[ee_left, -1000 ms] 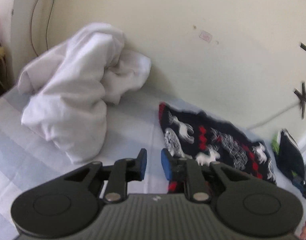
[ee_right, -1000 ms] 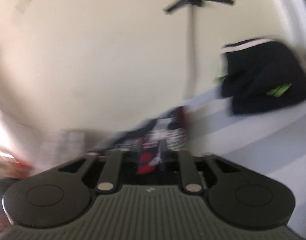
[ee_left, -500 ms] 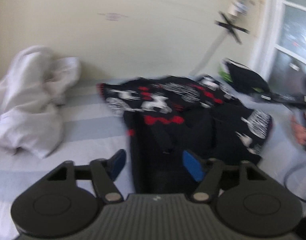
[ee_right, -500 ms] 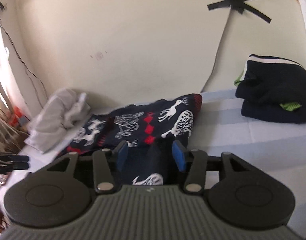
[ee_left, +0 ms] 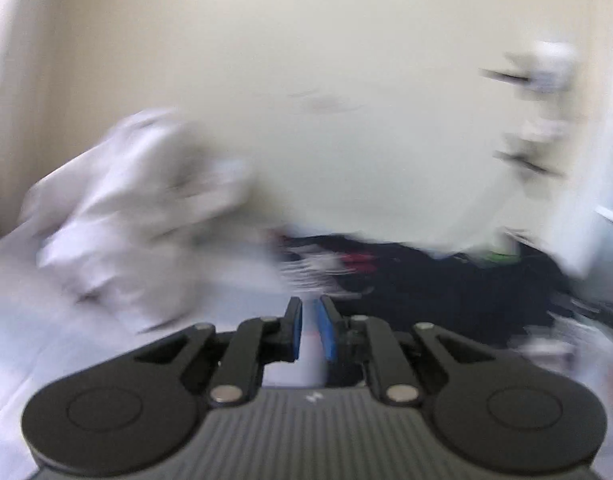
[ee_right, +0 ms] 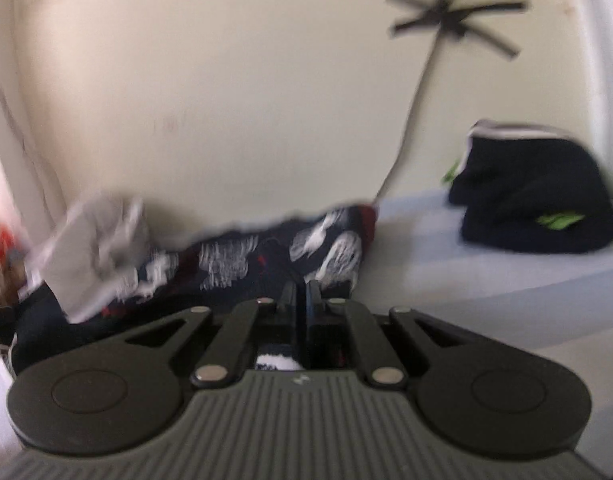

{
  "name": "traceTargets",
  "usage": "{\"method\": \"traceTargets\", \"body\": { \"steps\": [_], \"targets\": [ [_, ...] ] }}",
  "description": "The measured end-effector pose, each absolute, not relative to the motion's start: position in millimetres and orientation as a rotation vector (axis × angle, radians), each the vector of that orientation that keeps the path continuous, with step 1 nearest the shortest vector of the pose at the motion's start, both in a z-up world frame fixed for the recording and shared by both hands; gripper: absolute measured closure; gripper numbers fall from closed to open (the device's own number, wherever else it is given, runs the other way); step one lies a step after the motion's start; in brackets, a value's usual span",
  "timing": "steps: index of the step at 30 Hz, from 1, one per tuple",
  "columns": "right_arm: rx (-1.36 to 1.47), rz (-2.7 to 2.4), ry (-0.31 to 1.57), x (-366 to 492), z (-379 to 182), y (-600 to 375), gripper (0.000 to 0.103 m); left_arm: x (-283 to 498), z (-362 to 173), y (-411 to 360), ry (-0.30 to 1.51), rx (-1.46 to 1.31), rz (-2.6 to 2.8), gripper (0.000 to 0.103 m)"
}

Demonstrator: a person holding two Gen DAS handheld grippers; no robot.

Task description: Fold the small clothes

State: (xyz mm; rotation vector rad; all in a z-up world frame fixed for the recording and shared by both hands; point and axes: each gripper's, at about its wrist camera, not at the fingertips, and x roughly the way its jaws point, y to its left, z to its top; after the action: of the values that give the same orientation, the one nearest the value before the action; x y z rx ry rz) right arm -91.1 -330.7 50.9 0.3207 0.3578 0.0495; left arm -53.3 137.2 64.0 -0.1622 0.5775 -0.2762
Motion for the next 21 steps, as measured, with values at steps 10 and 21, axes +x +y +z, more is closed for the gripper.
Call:
{"method": "traceTargets", "body": {
  "steps": [10,21],
  "targets": [
    [0.483,-0.02,0.446,-101,15,-356,0.07,-27,41,131,0.702,-0.227,-0.297,0.053],
    [0.492,-0.023,0.467,-94,7,-348,0.064,2,35,47,0.758,0.067,-0.448,0.082]
  ]
}}
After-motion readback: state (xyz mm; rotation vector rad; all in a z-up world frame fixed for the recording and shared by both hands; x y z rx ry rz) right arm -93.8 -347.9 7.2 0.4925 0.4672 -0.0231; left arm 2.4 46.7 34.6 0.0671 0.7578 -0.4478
